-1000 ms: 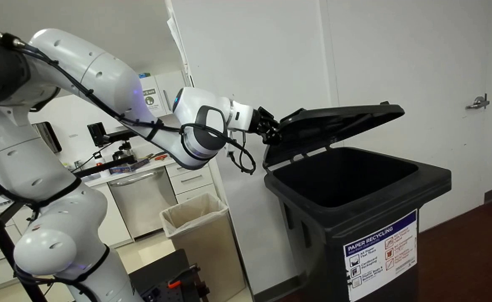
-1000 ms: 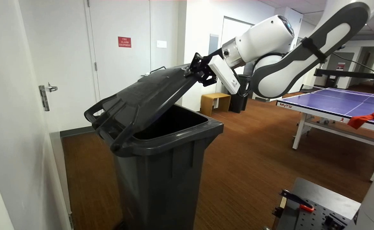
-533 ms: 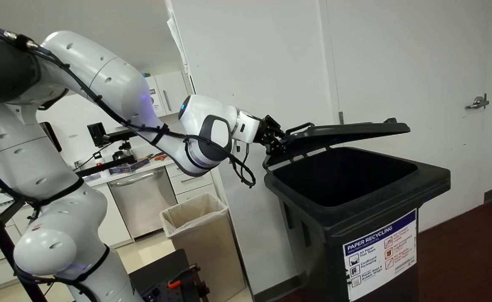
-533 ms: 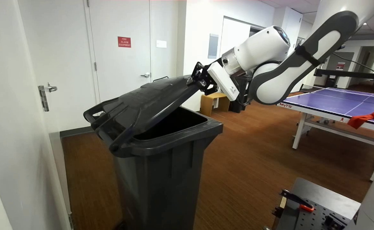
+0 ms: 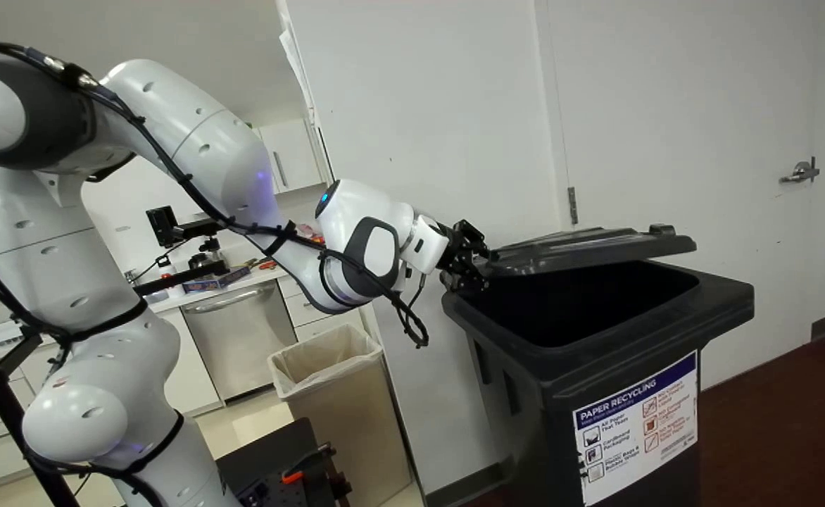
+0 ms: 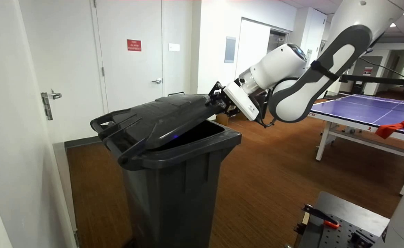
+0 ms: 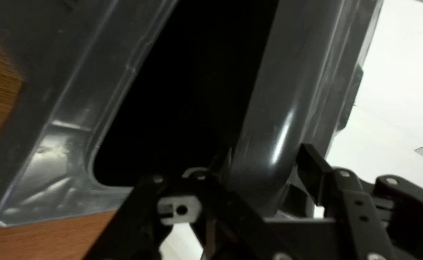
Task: Close the lid of the big black bin.
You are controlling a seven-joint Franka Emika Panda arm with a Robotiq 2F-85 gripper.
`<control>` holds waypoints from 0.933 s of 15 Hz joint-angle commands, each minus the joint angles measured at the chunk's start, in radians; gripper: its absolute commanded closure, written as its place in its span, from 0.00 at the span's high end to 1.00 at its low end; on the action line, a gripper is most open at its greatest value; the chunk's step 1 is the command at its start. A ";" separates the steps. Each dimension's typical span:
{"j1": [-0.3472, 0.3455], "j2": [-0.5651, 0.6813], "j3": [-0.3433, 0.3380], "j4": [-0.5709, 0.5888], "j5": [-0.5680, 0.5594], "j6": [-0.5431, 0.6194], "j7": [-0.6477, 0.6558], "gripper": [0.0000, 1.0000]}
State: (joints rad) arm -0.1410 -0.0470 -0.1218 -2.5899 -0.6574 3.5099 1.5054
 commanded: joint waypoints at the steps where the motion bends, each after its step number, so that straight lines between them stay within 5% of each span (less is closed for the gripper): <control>1: -0.014 0.057 -0.028 -0.064 -0.048 -0.046 0.050 0.85; 3: -0.023 0.080 -0.030 -0.086 -0.099 -0.095 0.077 0.99; 11: -0.016 -0.161 -0.042 -0.188 -0.377 -0.271 0.063 1.00; 12: -0.008 -0.199 -0.018 -0.224 -0.220 -0.286 -0.113 1.00; 14: 0.012 -0.260 -0.004 -0.233 -0.151 -0.325 -0.249 1.00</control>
State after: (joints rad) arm -0.1580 -0.1787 -0.1424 -2.7651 -0.9194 3.2589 1.4479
